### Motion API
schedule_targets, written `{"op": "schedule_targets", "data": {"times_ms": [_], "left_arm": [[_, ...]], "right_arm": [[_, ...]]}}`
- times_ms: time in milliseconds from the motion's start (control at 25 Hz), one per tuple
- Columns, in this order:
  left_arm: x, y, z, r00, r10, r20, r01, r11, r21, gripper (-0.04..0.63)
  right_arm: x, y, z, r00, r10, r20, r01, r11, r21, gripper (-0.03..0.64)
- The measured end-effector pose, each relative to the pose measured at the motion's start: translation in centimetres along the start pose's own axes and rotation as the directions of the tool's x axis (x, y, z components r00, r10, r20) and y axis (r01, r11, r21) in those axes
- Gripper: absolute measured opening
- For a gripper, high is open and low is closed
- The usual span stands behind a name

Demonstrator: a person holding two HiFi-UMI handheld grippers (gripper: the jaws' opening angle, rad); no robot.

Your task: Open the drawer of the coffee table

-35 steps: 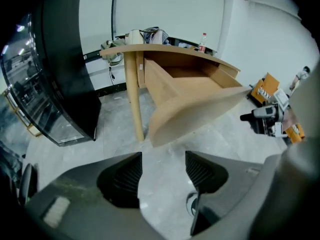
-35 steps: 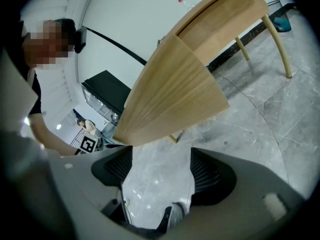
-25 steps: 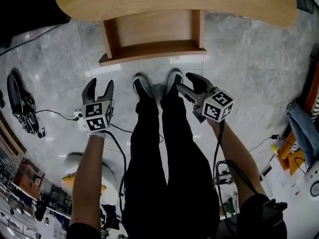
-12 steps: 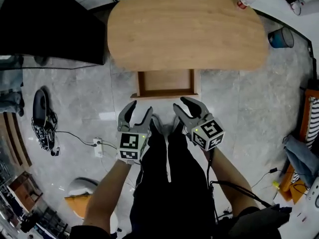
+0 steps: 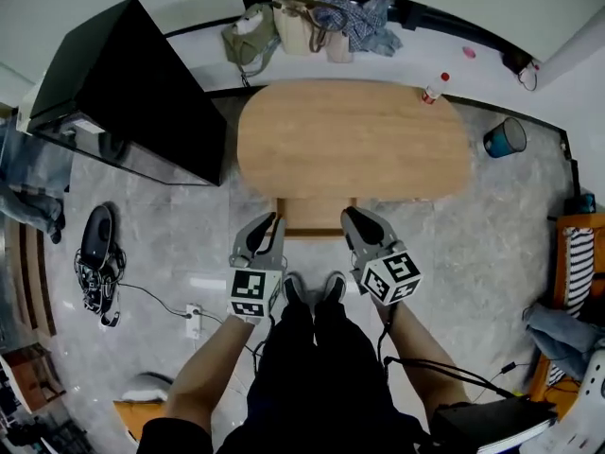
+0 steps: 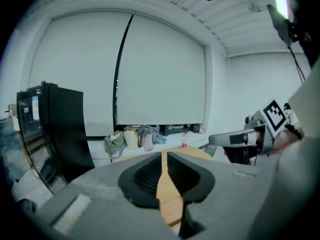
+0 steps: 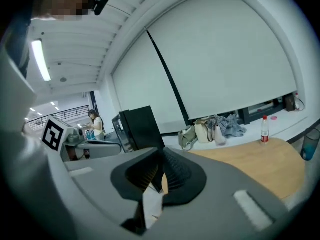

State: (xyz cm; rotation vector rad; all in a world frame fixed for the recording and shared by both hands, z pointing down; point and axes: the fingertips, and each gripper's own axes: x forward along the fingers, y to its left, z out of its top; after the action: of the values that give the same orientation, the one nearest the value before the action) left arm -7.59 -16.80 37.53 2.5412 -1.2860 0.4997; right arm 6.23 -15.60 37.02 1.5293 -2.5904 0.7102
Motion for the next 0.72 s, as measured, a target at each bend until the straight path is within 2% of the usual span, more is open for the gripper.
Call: {"op": "schedule_targets", "data": {"times_ms": [160, 280, 480, 720], "left_arm": [[-2.3, 0.8, 6.6, 0.994, 0.013, 0.106, -0.011, 1.0, -0.015, 0.018], [-3.8, 0.9, 11.6, 0.981, 0.006, 0.194, -0.003, 1.0, -0.013, 0.008], [-7.1, -0.1, 18.5, 0.948, -0.027, 0.317, 0.024, 1.0, 0.014, 0.003], [-9.4, -0.8, 25.4, 0.896, -0.031, 0.443, 0.015, 0.999, 0.039, 0.003]], "right_arm": [[-1.1, 2.7, 5.9, 0.997, 0.039, 0.06, -0.035, 0.998, -0.061, 0.002], [-1.5, 4.3, 10.6, 0.993, 0.034, 0.116, -0.02, 0.993, -0.117, 0.002], [-3.1, 7.4, 18.2, 0.972, 0.039, 0.233, 0.005, 0.983, -0.182, 0.002], [-5.1, 10.9, 26.0, 0.932, 0.075, 0.354, 0.033, 0.957, -0.289, 0.001]]}}
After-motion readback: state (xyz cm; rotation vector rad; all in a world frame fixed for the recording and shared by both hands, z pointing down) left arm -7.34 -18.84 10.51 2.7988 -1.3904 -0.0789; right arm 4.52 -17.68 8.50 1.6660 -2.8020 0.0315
